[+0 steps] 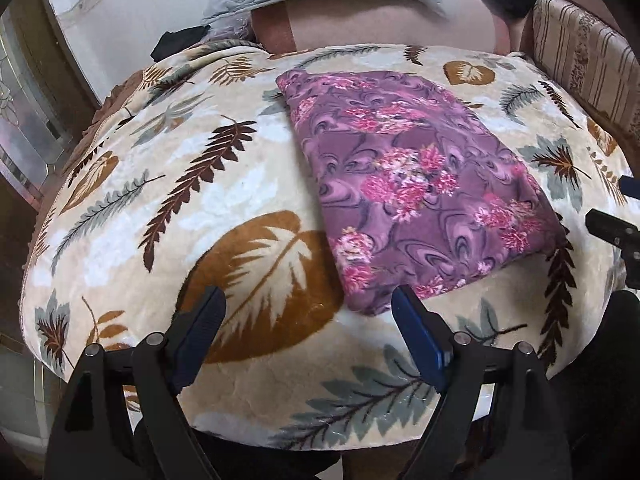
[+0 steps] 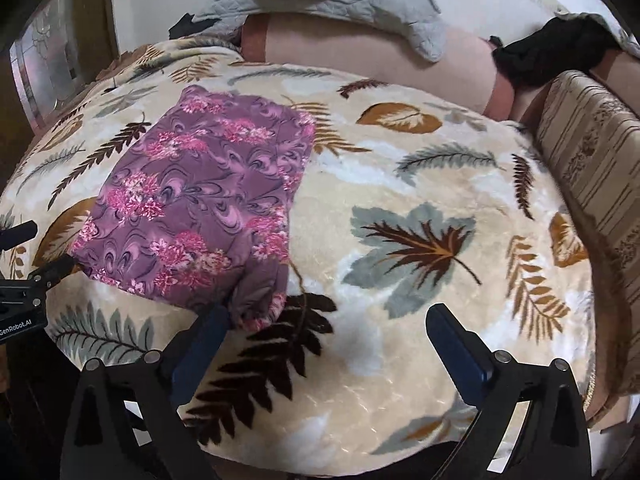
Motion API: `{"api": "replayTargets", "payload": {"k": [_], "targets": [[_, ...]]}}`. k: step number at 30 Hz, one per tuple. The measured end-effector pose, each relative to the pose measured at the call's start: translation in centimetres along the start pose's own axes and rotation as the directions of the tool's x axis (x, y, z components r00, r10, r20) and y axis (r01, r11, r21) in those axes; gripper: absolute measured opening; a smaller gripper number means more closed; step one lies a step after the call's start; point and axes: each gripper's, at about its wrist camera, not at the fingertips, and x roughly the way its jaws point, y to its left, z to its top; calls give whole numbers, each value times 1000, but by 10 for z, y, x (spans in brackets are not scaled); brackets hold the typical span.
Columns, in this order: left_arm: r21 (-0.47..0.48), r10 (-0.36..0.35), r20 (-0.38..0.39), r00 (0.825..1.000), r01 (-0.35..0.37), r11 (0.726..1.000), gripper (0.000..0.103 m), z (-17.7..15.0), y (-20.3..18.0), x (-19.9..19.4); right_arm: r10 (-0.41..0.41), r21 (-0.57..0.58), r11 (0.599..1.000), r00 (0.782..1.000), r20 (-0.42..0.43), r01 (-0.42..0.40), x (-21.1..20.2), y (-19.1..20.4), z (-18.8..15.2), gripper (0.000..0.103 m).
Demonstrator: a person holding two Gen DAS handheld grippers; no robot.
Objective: Fold small clothes
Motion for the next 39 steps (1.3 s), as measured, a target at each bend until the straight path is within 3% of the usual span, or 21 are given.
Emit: {"api": "replayTargets", "payload": {"k": [9,39], "targets": [[23,-11,15,1000,10,1000,86,-3,-25,-11,-73,0,997,997,36,73,-10,-8,-5,102],[-7,-77,0,997,77,997,86,-7,-33,-27,-34,31,999,999,34,33,-27,-10,-9,102]]}}
